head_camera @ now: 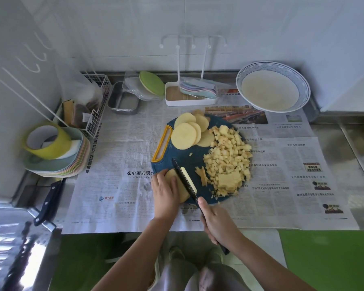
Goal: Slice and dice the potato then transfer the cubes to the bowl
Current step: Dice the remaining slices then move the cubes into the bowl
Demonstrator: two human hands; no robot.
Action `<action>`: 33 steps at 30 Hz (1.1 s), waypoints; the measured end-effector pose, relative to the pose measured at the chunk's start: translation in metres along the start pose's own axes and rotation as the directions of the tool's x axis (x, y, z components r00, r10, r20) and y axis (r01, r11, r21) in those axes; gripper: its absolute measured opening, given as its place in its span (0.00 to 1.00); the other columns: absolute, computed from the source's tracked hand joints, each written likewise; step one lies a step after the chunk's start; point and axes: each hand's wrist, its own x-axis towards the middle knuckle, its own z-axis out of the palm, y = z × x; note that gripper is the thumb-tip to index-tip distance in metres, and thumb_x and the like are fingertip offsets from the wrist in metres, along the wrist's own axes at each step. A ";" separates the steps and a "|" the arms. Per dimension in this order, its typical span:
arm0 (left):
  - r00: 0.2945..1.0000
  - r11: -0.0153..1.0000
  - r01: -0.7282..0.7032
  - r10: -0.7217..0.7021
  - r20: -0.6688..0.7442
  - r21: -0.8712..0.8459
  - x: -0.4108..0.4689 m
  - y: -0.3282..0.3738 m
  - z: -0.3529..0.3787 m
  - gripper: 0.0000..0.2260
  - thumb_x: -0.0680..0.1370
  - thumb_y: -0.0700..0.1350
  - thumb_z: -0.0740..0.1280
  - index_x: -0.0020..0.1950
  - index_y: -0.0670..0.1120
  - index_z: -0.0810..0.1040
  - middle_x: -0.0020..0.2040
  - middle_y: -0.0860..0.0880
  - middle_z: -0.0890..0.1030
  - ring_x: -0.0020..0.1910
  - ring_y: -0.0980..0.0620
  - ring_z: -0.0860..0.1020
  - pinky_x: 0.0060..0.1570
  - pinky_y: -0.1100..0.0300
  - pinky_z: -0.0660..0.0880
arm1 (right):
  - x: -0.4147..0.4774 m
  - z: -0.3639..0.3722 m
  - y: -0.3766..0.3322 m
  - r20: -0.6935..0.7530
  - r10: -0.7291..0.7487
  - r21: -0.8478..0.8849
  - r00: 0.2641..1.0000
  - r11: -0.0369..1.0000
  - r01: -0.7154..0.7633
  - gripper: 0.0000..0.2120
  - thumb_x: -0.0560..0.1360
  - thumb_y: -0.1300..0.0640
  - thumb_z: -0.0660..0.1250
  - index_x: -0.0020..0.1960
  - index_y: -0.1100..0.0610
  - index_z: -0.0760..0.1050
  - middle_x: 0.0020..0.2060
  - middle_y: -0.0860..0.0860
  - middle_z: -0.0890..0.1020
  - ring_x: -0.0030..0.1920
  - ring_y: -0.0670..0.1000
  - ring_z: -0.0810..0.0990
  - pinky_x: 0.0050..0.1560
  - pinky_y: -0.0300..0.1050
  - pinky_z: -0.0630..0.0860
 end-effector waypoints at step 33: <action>0.997 0.999 -0.020 0.018 -0.073 -0.032 -0.002 -0.003 0.004 0.11 0.81 0.42 0.61 0.61 0.39 0.70 0.55 0.49 0.68 0.55 0.55 0.66 0.57 0.61 0.64 | 0.015 -0.003 -0.019 -0.032 -0.010 -0.037 0.999 0.999 0.009 0.32 0.80 0.38 0.47 0.27 0.59 0.62 0.19 0.48 0.63 0.20 0.46 0.63 0.31 0.46 0.65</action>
